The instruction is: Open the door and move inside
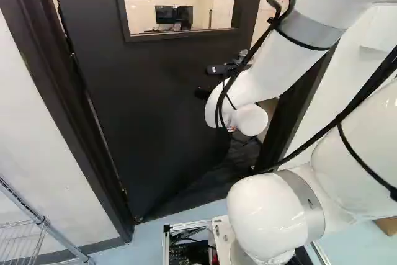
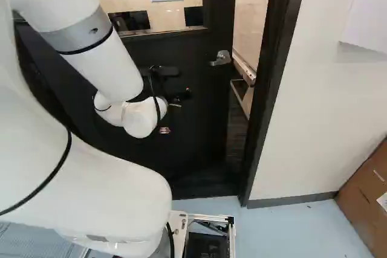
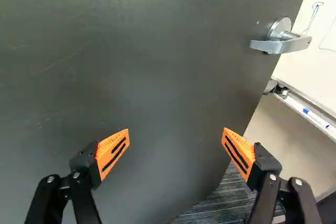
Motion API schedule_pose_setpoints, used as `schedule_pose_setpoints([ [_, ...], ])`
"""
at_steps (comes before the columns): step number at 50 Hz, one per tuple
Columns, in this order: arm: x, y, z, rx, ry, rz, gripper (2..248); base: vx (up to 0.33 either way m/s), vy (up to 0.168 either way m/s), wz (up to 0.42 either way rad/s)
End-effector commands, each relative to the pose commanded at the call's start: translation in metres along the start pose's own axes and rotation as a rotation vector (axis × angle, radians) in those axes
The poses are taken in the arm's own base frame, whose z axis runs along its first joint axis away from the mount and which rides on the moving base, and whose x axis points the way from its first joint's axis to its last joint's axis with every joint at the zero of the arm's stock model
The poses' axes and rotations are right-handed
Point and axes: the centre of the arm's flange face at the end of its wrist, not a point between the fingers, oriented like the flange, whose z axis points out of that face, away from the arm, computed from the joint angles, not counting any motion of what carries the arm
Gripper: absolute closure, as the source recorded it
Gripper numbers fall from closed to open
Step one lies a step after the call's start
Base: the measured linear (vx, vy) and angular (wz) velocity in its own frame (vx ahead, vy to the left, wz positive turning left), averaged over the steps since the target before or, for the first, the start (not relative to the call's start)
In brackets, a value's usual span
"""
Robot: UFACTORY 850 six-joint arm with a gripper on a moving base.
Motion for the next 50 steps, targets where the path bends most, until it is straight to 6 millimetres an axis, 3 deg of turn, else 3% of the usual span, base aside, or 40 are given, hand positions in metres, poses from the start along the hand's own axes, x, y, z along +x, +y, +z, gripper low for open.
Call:
schedule_pose_setpoints([
  [50, 0.013, -0.030, 0.042, -0.023, -0.017, 0.075, 3, 0.000, 0.000, 0.000],
])
